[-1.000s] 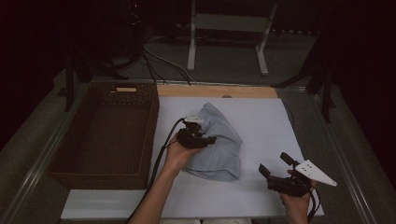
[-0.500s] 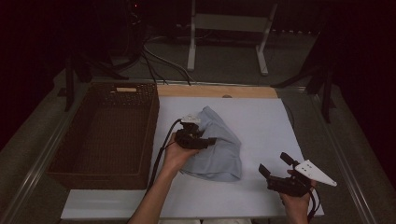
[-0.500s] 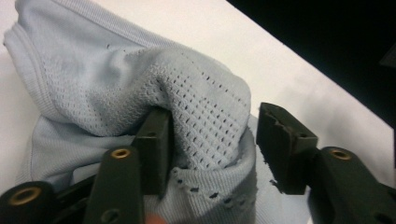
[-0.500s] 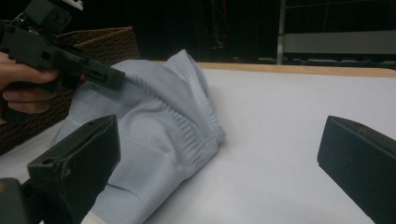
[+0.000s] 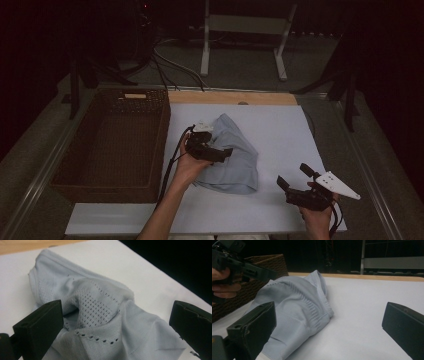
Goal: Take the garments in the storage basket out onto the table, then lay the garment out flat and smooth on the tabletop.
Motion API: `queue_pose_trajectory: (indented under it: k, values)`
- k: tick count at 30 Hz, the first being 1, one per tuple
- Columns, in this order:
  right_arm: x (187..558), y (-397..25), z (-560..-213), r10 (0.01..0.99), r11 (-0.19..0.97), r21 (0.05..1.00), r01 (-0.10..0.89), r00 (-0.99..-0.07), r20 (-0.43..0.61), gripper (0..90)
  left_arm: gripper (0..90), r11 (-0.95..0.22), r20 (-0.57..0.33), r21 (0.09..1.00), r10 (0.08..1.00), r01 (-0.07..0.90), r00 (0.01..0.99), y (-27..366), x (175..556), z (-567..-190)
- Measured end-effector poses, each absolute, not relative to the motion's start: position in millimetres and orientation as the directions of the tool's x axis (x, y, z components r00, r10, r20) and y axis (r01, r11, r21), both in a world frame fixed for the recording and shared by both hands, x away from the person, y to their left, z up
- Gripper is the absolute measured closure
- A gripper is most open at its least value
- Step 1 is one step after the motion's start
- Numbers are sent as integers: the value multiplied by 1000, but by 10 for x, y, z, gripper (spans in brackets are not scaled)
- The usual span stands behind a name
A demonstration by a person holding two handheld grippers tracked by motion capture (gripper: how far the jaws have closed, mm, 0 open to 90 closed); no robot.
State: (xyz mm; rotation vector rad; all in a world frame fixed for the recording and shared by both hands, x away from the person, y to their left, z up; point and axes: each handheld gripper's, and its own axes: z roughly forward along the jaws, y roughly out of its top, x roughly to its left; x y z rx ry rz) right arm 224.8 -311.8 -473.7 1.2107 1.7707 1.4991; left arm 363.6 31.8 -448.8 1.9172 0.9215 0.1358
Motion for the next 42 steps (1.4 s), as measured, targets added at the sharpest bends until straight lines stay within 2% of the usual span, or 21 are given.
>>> queue_pose_trajectory:
  k: [8,21,42]
  values:
    - [2244,-3114,-4735,871,-11,955,296,-466,155,0,10,-222,-223,845,680,486,698,408,3589,-4412]
    - [2245,-3107,-4739,871,-4,955,298,-467,150,0,10,-190,-223,863,688,468,690,530,3520,-4428]
    - [2268,-2972,-4776,863,44,941,336,-487,134,0,11,-211,-158,890,689,404,707,627,3304,-4546]
